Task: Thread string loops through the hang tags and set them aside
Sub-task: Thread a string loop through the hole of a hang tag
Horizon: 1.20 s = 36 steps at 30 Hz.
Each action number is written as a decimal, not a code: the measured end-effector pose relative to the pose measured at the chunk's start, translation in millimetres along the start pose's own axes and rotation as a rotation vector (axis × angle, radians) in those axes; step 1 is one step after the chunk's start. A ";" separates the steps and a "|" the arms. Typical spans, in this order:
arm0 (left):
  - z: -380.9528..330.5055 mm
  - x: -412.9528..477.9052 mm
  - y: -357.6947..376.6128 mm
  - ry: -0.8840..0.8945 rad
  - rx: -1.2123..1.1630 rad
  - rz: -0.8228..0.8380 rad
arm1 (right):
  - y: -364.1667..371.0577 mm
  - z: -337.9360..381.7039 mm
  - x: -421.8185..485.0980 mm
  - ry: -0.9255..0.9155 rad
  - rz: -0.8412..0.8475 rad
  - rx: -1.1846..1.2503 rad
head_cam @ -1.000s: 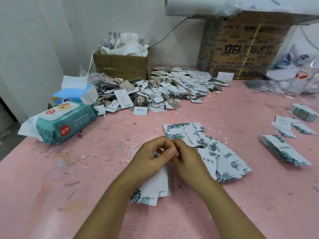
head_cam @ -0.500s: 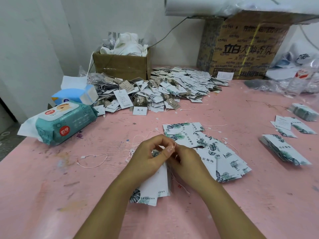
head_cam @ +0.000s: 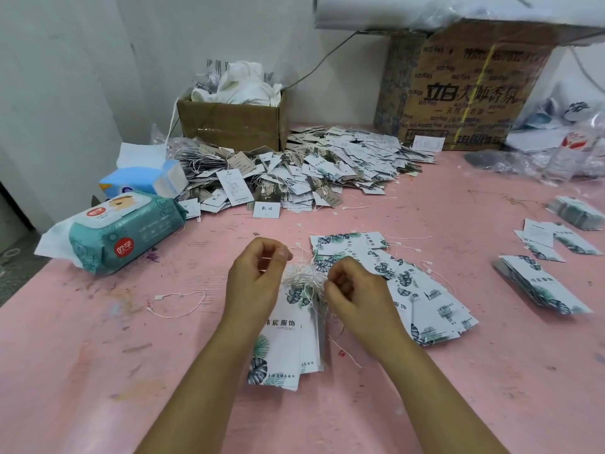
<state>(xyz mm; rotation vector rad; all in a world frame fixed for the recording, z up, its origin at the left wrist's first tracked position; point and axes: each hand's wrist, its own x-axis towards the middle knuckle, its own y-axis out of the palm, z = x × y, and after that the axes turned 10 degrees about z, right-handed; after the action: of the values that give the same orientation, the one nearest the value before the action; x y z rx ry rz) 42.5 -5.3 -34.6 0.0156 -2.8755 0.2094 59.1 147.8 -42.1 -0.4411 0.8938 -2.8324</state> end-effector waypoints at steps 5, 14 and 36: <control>1.8 -1.1 -0.1 -0.039 0.177 0.011 | 1.9 -1.1 1.3 -0.010 0.023 0.036; -10.2 -9.6 5.5 0.085 0.449 0.259 | 4.8 -2.9 1.2 -0.062 0.056 0.096; -8.4 -6.0 1.4 0.115 0.125 0.245 | 6.8 -3.3 -0.3 -0.157 -0.047 0.066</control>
<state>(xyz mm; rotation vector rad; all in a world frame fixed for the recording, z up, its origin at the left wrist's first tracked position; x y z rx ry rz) 50.4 -2.8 -28.3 -0.3160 -2.7391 0.4219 58.6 144.1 -48.7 -0.6735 0.7679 -2.8117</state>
